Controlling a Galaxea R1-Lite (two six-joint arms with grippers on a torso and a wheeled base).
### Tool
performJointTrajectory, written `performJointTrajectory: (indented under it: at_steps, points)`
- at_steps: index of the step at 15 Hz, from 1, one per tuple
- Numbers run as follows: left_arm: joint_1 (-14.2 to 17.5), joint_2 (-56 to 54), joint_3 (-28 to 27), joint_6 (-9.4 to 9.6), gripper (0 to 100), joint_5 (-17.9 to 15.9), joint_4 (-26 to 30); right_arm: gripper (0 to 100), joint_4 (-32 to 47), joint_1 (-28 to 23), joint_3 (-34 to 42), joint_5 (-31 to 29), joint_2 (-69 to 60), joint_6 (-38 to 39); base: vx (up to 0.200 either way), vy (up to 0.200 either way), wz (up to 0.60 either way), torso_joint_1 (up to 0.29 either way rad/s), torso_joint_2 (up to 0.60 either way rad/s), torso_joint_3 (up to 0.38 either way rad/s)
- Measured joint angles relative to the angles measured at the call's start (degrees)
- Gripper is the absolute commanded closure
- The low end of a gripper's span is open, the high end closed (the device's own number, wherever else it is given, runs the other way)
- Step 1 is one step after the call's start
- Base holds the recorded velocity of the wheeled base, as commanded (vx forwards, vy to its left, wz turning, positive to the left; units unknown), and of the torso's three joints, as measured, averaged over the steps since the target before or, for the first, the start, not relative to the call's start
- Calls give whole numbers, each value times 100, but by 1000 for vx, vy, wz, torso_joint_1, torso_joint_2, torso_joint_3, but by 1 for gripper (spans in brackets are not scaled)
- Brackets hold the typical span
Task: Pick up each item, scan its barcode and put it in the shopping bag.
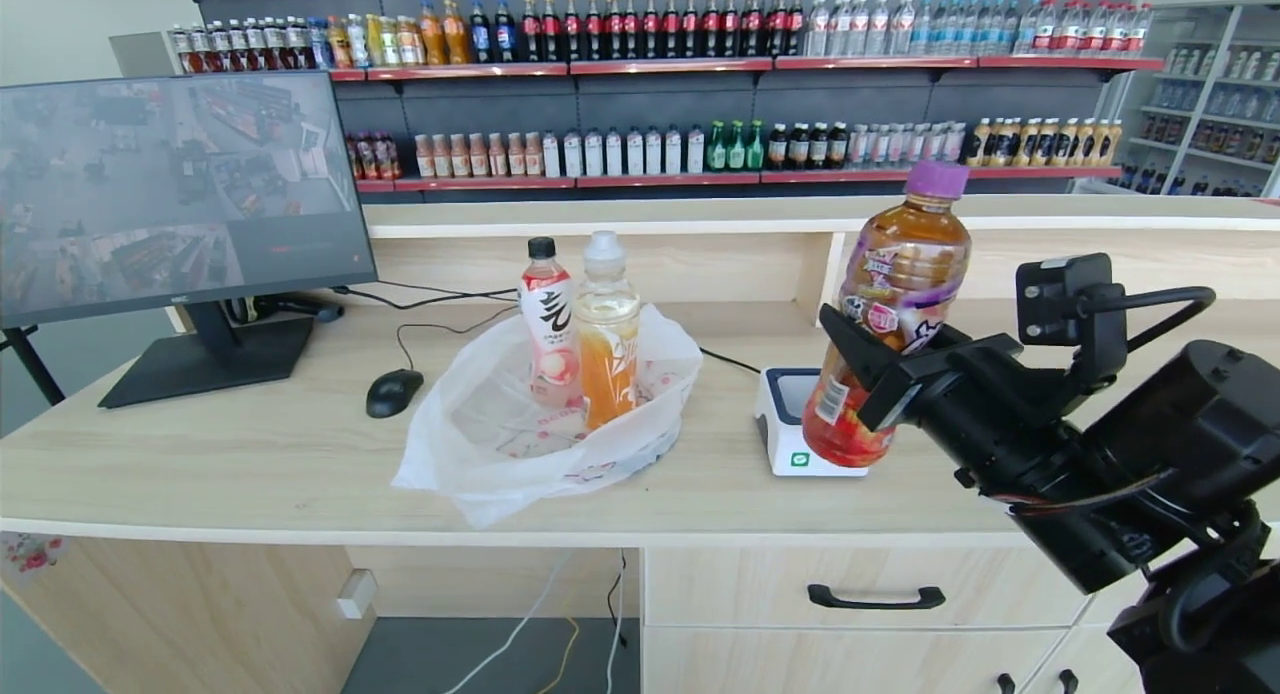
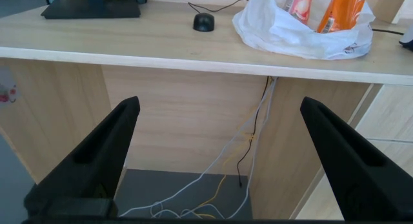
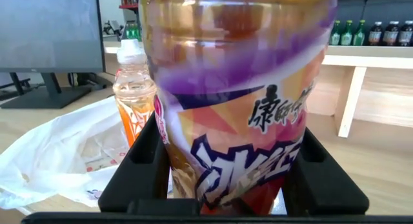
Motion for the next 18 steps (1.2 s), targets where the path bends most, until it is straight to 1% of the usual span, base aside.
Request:
performJointTrajectory:
  at_steps: [8, 11, 16, 18]
  points:
    - [-2, 0, 0, -9, 0, 1, 2, 100, 6, 4, -174, 11, 68, -12, 0, 200, 0, 4, 4, 1]
    - [0, 0, 0, -11, 0, 1, 0, 100, 5, 11, -333, 11, 143, -13, 0, 0, 0, 0, 0, 0]
    - [0, 0, 0, -11, 0, 1, 4, 100, 11, 238, -739, 30, 407, -35, 0, 0, 0, 0, 0, 0]
    - [0, 0, 0, -15, 0, 1, 2, 100, -16, 321, -1012, 7, 633, -38, 0, 0, 0, 0, 0, 0]
